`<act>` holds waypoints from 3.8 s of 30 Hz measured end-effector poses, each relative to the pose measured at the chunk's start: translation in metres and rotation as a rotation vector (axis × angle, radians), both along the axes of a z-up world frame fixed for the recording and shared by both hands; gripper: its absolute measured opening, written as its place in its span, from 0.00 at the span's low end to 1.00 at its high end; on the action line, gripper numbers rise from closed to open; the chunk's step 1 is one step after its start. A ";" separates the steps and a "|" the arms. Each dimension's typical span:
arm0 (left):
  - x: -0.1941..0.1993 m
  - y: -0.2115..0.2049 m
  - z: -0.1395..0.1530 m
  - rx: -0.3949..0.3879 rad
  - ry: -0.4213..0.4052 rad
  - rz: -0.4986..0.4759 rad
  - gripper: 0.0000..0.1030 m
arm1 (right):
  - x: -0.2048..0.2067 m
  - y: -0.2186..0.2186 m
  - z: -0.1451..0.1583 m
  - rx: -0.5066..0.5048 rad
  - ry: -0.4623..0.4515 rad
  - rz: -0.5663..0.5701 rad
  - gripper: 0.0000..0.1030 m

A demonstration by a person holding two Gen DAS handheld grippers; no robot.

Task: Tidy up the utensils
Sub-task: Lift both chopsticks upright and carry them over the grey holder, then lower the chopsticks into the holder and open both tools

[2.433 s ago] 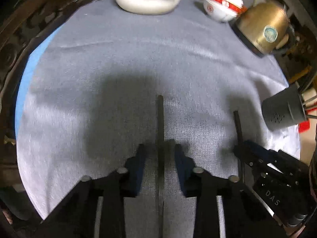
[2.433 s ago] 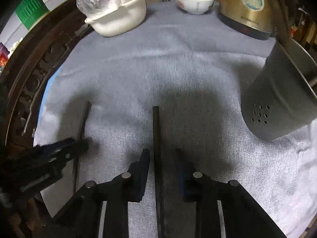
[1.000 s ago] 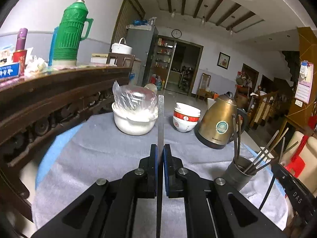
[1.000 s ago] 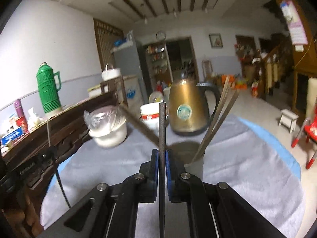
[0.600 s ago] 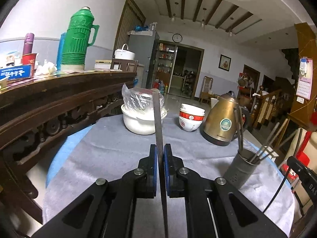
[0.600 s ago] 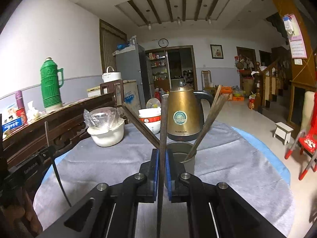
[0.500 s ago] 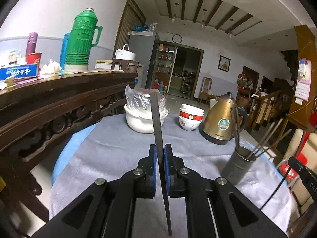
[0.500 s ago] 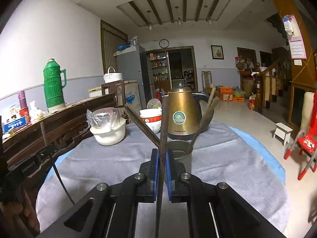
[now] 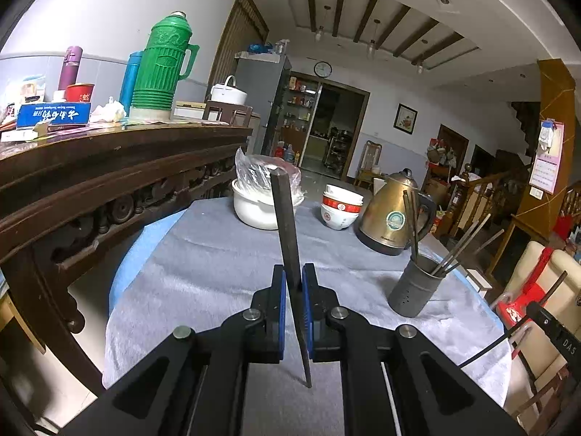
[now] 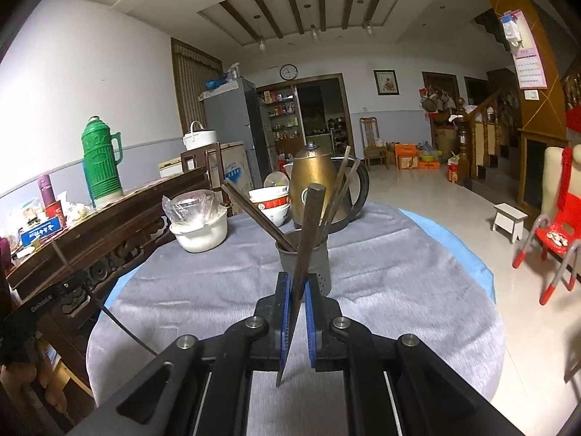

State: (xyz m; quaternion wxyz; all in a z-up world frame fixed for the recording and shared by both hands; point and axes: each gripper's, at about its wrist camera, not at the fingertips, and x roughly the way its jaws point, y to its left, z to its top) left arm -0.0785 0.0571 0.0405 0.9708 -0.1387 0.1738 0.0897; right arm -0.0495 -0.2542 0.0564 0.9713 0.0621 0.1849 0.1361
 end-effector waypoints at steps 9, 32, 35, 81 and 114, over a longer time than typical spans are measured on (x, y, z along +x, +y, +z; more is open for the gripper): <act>-0.010 -0.005 -0.001 0.003 0.005 -0.006 0.08 | -0.018 -0.001 -0.002 -0.008 0.010 0.012 0.08; -0.016 -0.011 0.003 0.002 -0.011 -0.008 0.07 | -0.031 -0.002 0.008 -0.007 -0.019 0.023 0.07; -0.016 -0.011 0.007 0.001 -0.019 -0.010 0.07 | -0.031 -0.002 0.011 0.000 -0.029 0.024 0.07; 0.181 -0.118 0.070 -0.020 -0.056 -0.360 0.07 | 0.126 0.007 0.056 -0.048 -0.090 0.024 0.07; 0.166 -0.091 0.064 -0.049 0.031 -0.268 0.58 | 0.115 -0.003 0.073 -0.079 -0.099 -0.111 0.81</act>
